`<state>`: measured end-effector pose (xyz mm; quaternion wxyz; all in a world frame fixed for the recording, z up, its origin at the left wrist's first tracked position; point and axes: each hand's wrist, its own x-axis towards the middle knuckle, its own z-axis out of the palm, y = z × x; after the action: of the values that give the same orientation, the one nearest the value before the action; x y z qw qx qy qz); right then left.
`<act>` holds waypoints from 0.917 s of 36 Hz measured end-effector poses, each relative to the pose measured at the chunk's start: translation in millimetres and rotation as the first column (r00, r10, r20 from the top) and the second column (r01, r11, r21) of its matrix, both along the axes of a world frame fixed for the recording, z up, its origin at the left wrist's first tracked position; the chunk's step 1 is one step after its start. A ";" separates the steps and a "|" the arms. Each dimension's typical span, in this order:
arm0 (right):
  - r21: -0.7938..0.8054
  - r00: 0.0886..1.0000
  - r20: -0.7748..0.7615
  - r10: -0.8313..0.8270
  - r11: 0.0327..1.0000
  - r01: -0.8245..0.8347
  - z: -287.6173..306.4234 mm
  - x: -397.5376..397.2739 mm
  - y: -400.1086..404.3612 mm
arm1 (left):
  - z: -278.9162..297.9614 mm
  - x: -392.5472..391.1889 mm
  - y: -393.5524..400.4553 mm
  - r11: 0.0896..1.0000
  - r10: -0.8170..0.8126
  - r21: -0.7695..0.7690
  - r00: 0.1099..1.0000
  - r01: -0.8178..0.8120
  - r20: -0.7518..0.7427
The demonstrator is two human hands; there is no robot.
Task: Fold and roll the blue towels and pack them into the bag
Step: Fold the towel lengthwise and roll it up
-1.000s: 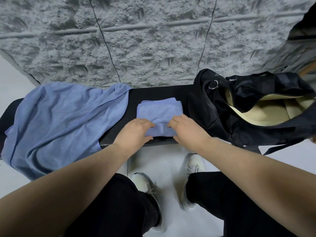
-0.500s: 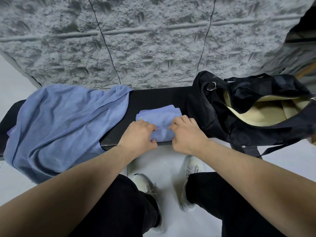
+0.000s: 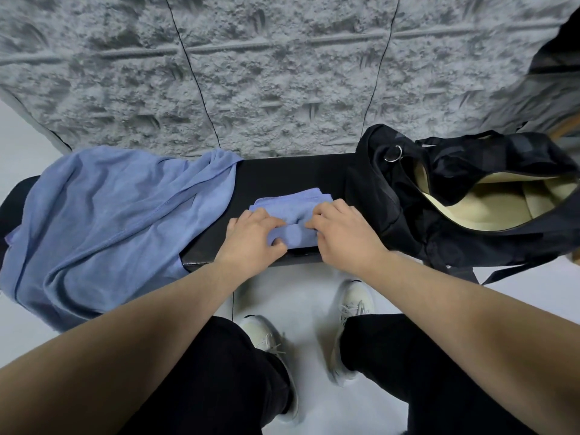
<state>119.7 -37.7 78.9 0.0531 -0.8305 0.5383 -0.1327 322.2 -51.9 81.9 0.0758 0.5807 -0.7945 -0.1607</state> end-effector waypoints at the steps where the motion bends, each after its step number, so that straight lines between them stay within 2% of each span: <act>1: 0.006 1.000 -0.009 0.004 1.000 -0.004 -0.7 0.6 -0.9 | -1.4 0.3 0.7 1.000 0.003 -0.025 1.000 -0.003 -0.008; 6: 0.063 1.000 0.012 0.012 0.998 -0.012 6.0 -0.1 -3.5 | -6.1 4.8 0.1 0.981 -0.070 -0.184 0.995 0.057 -0.068; 11: 0.124 1.000 0.011 0.017 0.992 -0.018 9.5 -1.8 -4.7 | -6.6 4.5 -0.9 0.959 -0.091 -0.268 0.996 0.091 0.012; 14: 0.072 1.000 0.006 0.006 0.997 -0.007 8.7 -0.9 -2.4 | -6.0 3.1 -0.9 0.938 -0.083 -0.332 0.994 0.100 0.064; 18: 0.005 0.994 -0.106 0.009 1.000 -0.009 -0.3 -1.4 -2.0 | -5.1 2.9 0.0 0.954 -0.077 -0.282 0.992 0.103 0.101; 23: 0.070 0.996 -0.087 0.023 0.997 -0.016 -2.3 -2.2 -9.3 | -3.6 6.6 -5.0 0.982 -0.123 -0.125 0.980 0.144 0.159; 28: 0.071 0.998 -0.047 0.037 0.997 -0.034 -0.1 -0.4 -11.2 | -3.0 5.6 -6.7 0.984 -0.124 -0.111 0.984 0.138 0.128; 33: 0.058 0.995 -0.092 0.048 0.997 -0.043 -2.7 -0.4 -6.9 | -0.5 5.9 -3.1 0.986 -0.110 -0.113 0.989 0.121 0.102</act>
<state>119.3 -44.6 76.2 0.0539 -0.8460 0.5247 -0.0775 328.1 -55.1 81.4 0.0627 0.5353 -0.8376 -0.0894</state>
